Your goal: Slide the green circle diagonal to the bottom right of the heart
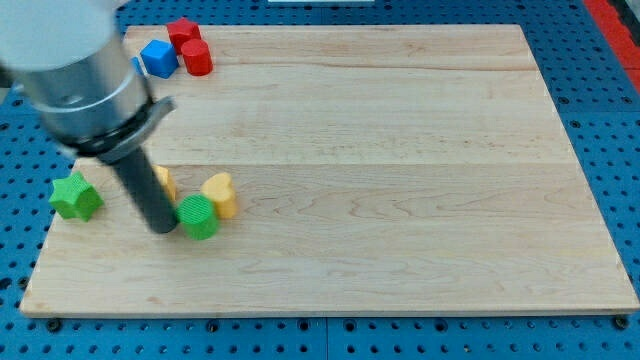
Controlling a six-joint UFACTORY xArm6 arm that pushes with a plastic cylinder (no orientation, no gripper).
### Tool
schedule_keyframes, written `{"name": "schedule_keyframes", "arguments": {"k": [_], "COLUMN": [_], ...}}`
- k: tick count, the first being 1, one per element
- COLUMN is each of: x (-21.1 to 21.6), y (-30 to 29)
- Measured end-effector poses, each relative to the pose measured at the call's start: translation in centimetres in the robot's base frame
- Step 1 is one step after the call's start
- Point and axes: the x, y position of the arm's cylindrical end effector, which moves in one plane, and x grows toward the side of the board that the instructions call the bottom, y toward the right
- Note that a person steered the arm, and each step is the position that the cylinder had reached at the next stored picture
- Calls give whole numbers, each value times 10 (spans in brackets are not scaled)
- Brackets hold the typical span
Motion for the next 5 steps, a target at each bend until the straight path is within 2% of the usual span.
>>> {"name": "schedule_keyframes", "arguments": {"k": [1,2,3,4,5], "x": [-14,-33,-17,-5,3], "y": [68,94,102,65,107]}}
